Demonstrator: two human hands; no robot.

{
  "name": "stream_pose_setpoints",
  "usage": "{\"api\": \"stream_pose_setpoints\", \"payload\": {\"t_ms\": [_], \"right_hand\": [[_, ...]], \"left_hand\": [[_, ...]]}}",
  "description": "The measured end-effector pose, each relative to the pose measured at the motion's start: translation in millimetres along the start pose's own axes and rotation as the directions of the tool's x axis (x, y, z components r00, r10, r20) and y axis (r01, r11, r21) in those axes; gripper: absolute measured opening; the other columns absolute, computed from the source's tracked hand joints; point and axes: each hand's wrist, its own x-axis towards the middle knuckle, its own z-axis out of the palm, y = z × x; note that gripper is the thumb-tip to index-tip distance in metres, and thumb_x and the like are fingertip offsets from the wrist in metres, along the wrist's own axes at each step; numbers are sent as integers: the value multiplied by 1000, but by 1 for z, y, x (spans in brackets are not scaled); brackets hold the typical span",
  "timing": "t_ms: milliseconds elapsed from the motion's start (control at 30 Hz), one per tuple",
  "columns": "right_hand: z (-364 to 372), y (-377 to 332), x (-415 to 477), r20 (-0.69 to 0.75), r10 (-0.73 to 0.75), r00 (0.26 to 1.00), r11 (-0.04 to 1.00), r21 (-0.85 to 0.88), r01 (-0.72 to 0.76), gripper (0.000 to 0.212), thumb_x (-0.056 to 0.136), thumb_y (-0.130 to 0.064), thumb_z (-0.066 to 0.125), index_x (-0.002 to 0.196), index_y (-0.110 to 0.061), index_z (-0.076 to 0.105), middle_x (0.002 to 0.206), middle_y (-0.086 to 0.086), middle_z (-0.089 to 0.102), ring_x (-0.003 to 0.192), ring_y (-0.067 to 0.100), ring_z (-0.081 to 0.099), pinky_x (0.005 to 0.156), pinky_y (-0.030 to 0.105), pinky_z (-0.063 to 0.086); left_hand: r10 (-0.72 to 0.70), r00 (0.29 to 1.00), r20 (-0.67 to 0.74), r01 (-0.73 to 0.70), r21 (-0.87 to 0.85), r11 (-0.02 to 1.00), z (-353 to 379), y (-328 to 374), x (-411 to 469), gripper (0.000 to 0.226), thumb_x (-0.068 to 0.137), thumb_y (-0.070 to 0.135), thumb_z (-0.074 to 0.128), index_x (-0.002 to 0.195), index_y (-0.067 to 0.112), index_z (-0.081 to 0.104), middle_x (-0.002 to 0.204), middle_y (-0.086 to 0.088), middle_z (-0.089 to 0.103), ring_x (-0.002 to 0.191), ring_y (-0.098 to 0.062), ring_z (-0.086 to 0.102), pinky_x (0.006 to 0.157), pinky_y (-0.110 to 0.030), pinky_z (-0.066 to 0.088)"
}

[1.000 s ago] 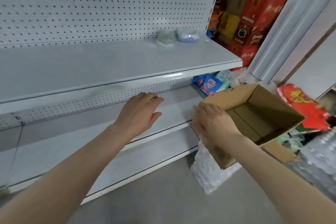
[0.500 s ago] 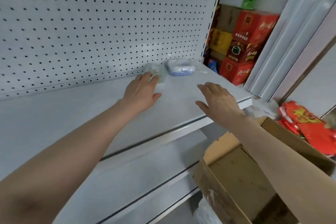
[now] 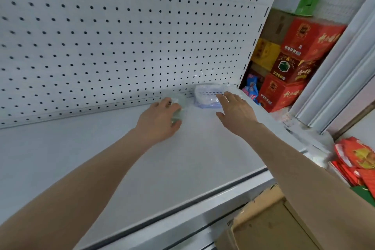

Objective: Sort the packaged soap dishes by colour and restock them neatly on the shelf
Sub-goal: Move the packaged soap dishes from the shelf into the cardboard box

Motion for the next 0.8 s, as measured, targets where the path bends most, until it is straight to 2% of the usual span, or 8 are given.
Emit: {"api": "stream_pose_setpoints", "payload": {"t_ms": [133, 267, 367, 433, 533, 600, 700, 800], "right_hand": [[22, 7, 41, 18, -11, 1000, 1000, 2, 11, 53, 96, -29, 53, 145, -17, 37, 144, 6, 42, 130, 25, 41, 100, 37, 38], [39, 9, 53, -37, -43, 998, 999, 6, 43, 37, 96, -28, 55, 131, -13, 51, 128, 8, 57, 121, 28, 48, 98, 38, 36], [35, 4, 46, -143, -126, 982, 991, 24, 130, 27, 96, -25, 55, 118, -10, 58, 102, 11, 66, 104, 34, 56, 93, 41, 35], [24, 0, 37, -165, -153, 974, 984, 62, 165, 23, 98, -24, 50, 114, -8, 56, 94, 11, 63, 92, 36, 58, 80, 40, 35], [3, -3, 30, -146, -129, 981, 953, 257, 164, 17, 102, -21, 38, 107, -8, 48, 82, 5, 51, 74, 35, 53, 64, 35, 30], [-11, 0, 31, -74, -88, 993, 908, 404, 111, 18, 103, -20, 35, 101, -7, 47, 76, 7, 50, 71, 32, 49, 62, 35, 30], [-22, 7, 39, 131, -20, 991, 824, 564, -58, 21, 102, -17, 35, 94, -5, 50, 90, 15, 56, 85, 31, 52, 67, 35, 33], [-18, 15, 41, 311, 12, 950, 717, 660, -225, 25, 100, -22, 39, 115, -15, 58, 109, 6, 59, 95, 25, 57, 78, 34, 44]], "left_hand": [[-83, 997, -9, 83, 9, 997, -10, -8, -22, 47, 83, 58, 61, 120, 30, 50, 130, 7, 43, 106, -23, 53, 77, -37, 51], [-170, 983, -65, 170, -13, 985, -16, -16, -34, 39, 83, 41, 65, 115, 25, 51, 127, 3, 45, 100, -27, 54, 73, -34, 47], [-223, 973, -61, 223, -20, 975, -14, -15, -34, 50, 81, 32, 62, 128, 22, 48, 133, -2, 42, 106, -32, 52, 81, -38, 49], [-274, 962, -16, 274, 8, 962, -12, -12, -30, 62, 82, 33, 59, 139, 23, 38, 141, -5, 35, 113, -33, 48, 87, -40, 47], [-339, 940, 30, 337, 64, 939, -10, -8, -22, 66, 86, 46, 54, 144, 26, 30, 143, -9, 32, 118, -35, 44, 92, -40, 43], [-383, 923, 44, 378, 80, 922, -8, -7, -19, 66, 88, 54, 50, 145, 29, 28, 139, -10, 35, 117, -35, 44, 92, -41, 43], [-407, 913, 40, 404, 62, 913, -8, -2, -21, 62, 89, 52, 51, 143, 31, 30, 131, -11, 42, 110, -34, 46, 89, -41, 45], [-406, 913, 41, 406, 19, 914, -11, 6, -30, 60, 87, 45, 55, 141, 31, 33, 129, -9, 45, 110, -33, 47, 88, -41, 45]]}}
